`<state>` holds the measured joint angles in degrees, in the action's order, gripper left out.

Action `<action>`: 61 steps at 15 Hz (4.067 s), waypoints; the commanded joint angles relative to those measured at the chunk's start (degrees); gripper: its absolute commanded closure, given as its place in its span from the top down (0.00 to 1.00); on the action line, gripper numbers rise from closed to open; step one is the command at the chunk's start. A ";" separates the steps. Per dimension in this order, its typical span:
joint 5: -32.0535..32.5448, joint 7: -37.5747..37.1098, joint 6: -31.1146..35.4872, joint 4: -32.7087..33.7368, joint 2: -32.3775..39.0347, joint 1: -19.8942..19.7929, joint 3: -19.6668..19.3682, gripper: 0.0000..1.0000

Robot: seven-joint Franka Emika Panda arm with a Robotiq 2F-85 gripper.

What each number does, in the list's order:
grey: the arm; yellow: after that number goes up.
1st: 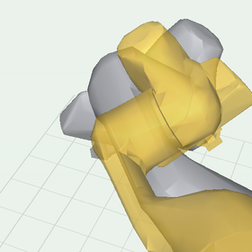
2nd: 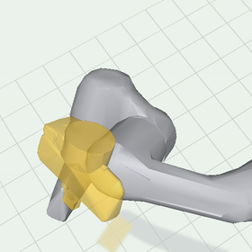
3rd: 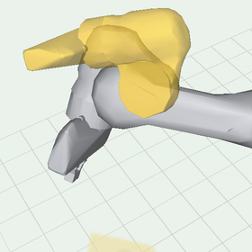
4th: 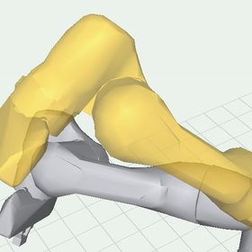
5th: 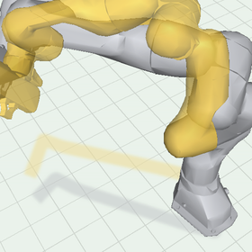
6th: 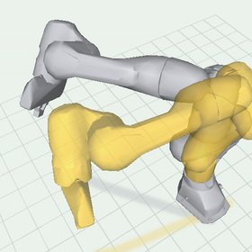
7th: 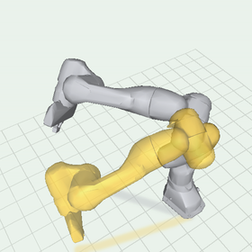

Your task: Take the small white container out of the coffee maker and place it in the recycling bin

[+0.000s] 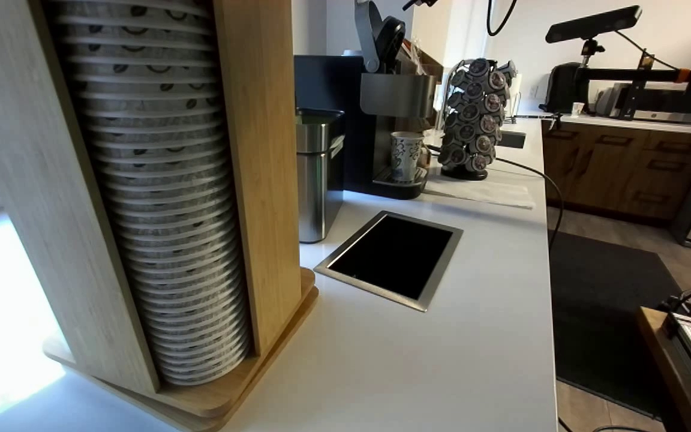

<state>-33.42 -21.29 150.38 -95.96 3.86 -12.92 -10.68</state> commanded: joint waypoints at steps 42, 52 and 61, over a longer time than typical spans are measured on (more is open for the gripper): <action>8.92 59.01 -16.55 0.56 4.29 -4.07 -2.09 1.00; 7.08 65.63 -17.65 5.89 9.41 -7.26 -0.20 1.00; 2.34 70.67 -20.32 8.33 12.28 -10.73 2.56 0.89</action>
<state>-28.58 46.43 133.19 -89.75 14.80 -21.98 -9.64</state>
